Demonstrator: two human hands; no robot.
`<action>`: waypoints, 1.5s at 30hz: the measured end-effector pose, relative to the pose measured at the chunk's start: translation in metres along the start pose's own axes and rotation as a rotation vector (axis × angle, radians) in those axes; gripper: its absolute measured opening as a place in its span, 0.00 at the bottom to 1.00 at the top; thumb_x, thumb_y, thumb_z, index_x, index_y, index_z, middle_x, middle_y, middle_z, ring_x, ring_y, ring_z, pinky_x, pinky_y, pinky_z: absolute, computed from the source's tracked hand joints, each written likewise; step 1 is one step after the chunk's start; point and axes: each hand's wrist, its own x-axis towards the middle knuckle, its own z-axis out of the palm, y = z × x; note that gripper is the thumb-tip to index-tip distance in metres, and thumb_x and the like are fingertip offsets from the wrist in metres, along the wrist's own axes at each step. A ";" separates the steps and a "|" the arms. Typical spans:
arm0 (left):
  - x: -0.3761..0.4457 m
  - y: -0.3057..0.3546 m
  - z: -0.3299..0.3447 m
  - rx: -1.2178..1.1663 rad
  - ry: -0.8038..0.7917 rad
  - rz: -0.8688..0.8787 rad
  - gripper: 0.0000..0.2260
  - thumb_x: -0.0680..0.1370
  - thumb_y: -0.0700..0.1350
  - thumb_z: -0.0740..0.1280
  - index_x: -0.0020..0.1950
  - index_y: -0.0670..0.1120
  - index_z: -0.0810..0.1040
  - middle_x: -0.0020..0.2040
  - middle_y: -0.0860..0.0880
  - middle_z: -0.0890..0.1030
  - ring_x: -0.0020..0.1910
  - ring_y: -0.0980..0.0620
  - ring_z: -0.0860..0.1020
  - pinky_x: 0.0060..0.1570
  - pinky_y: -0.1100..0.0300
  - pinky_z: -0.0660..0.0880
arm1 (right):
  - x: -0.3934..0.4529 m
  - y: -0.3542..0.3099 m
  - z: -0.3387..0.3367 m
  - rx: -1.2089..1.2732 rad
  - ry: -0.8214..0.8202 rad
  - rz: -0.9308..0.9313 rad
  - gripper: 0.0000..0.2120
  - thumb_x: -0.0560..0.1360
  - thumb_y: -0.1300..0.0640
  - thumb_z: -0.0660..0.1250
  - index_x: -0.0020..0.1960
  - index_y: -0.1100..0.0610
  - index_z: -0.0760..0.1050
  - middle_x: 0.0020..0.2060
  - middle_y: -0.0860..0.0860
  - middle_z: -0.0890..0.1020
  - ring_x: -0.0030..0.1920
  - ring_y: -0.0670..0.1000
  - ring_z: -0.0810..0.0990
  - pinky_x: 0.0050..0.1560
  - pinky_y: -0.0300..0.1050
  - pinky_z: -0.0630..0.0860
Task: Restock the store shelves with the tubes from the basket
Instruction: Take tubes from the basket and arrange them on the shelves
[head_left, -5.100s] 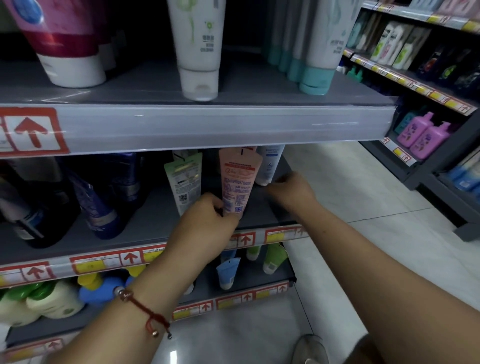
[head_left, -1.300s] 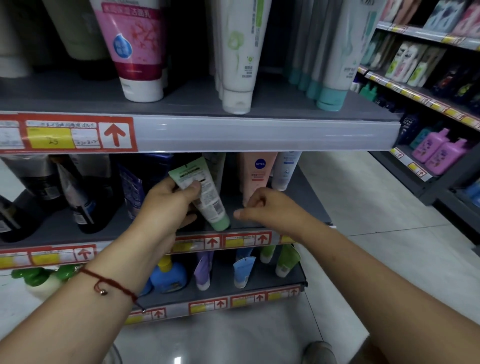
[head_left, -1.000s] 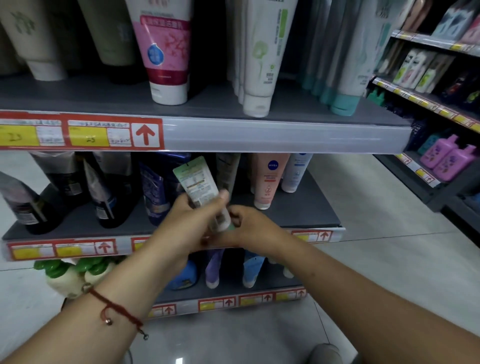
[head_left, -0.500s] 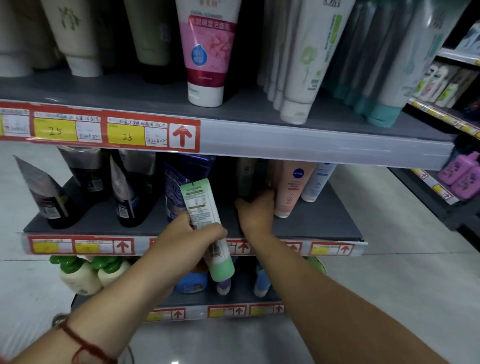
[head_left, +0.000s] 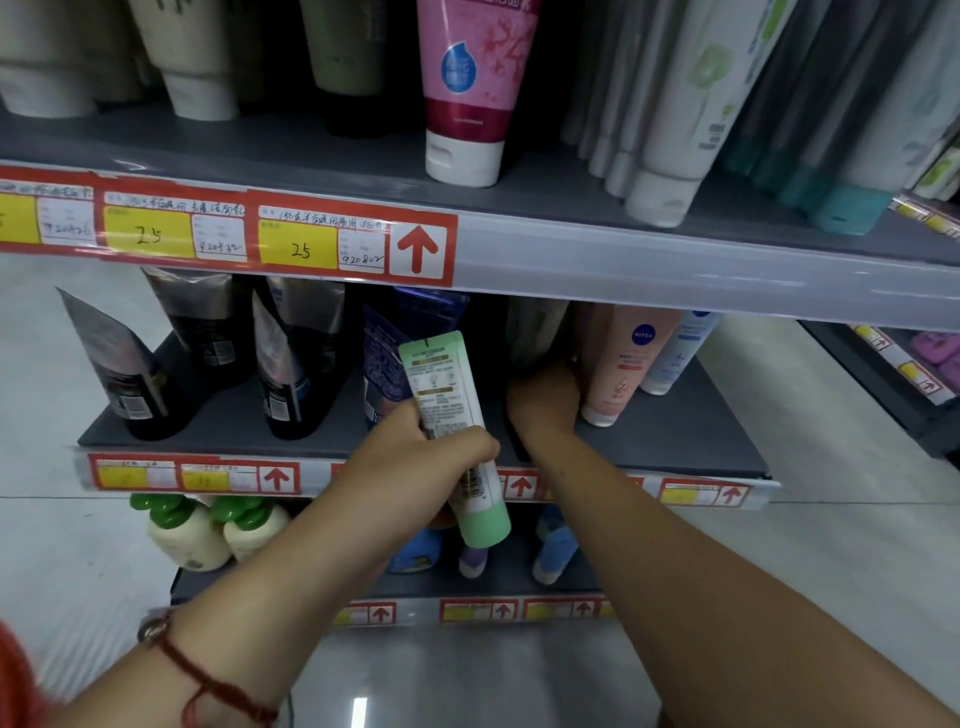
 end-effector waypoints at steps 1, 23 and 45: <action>0.000 0.000 0.000 0.001 -0.001 0.003 0.08 0.74 0.45 0.71 0.51 0.54 0.76 0.49 0.49 0.82 0.49 0.49 0.81 0.52 0.45 0.81 | -0.002 0.000 -0.001 0.033 -0.027 -0.002 0.15 0.74 0.55 0.66 0.56 0.63 0.77 0.51 0.61 0.82 0.52 0.62 0.81 0.47 0.46 0.76; 0.005 0.000 0.005 0.033 0.039 0.029 0.11 0.72 0.49 0.72 0.53 0.55 0.75 0.51 0.50 0.82 0.51 0.47 0.81 0.55 0.40 0.79 | -0.024 -0.003 -0.010 0.164 -0.035 0.036 0.27 0.66 0.47 0.73 0.58 0.63 0.74 0.54 0.60 0.81 0.54 0.62 0.79 0.54 0.56 0.78; 0.053 0.010 0.069 -0.007 0.118 0.292 0.18 0.73 0.37 0.69 0.60 0.51 0.74 0.51 0.51 0.82 0.52 0.51 0.81 0.54 0.53 0.79 | -0.041 0.029 -0.131 0.502 -0.795 -0.177 0.17 0.76 0.65 0.67 0.64 0.57 0.77 0.54 0.50 0.84 0.54 0.47 0.82 0.60 0.39 0.76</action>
